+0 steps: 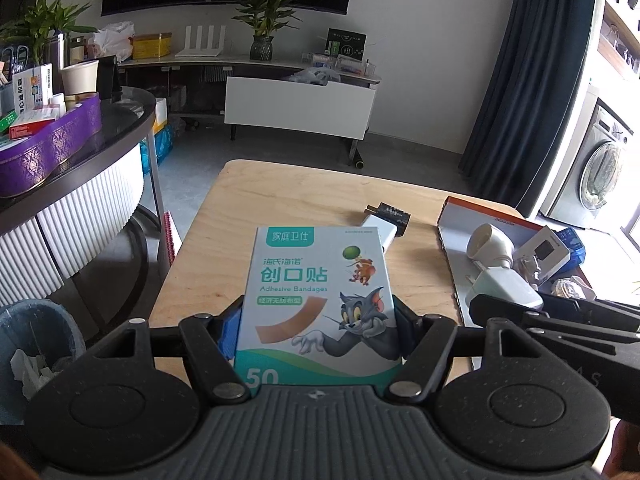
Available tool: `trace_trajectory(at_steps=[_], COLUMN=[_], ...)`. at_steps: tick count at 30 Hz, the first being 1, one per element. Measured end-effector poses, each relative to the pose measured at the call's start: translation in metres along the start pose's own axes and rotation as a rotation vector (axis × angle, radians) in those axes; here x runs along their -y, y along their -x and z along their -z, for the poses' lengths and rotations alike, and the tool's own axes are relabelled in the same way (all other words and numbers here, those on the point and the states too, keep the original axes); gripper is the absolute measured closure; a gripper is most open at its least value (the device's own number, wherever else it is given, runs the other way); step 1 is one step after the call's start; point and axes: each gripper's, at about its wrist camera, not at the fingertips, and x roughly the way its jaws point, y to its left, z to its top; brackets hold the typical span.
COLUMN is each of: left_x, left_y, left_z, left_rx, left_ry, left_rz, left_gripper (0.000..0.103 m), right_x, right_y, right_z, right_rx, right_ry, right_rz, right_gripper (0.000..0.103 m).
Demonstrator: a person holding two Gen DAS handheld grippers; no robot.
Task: Organize rigid objects
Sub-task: 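Carry the teal bandage box and the charger cube over to the lid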
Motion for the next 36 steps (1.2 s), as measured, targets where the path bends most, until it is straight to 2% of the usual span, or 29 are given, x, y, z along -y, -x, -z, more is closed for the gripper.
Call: trace_trajectory(at_steps=[36], left_x=[0.032], left_y=[0.035], left_z=[0.014], left_rx=[0.064], left_ry=[-0.042], left_rz=[0.013], left_gripper=[0.032], right_x=[0.027], right_y=[0.066], right_z=[0.017], right_rx=[0.119], right_ry=[-0.037], right_rz=[0.025], right_gripper=[0.052])
